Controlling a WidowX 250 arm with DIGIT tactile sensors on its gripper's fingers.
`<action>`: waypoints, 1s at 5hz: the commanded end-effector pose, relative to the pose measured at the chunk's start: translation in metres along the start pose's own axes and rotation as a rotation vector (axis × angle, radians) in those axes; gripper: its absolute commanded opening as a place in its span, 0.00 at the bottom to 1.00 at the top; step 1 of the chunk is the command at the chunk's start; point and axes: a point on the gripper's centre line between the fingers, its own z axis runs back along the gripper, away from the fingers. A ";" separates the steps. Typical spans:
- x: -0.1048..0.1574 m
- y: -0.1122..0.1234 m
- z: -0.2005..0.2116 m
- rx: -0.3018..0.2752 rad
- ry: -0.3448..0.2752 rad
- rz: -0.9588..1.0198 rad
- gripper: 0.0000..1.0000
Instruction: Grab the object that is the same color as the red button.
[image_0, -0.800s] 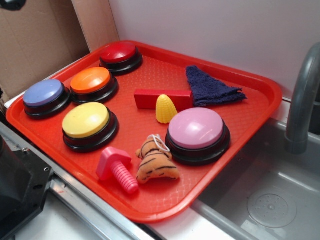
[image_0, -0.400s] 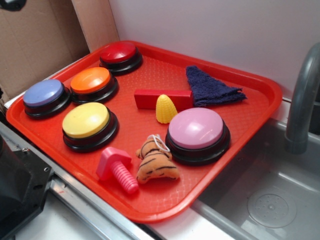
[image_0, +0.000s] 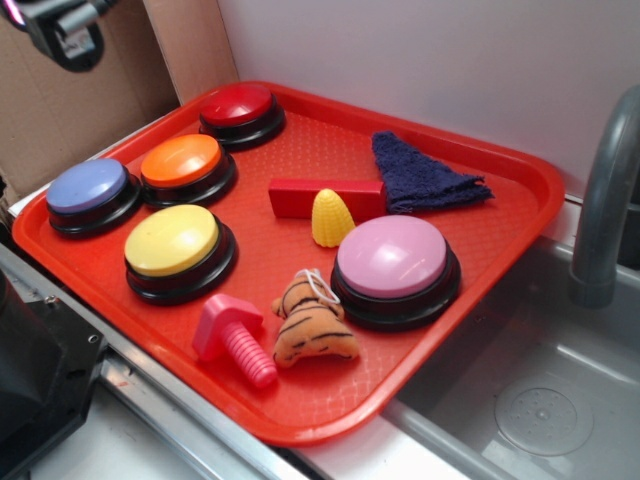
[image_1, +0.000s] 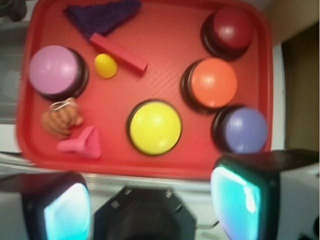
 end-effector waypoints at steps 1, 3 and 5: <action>0.039 0.014 -0.039 0.076 -0.095 -0.212 1.00; 0.082 0.012 -0.097 0.043 -0.183 -0.441 1.00; 0.110 0.007 -0.149 0.026 -0.213 -0.575 1.00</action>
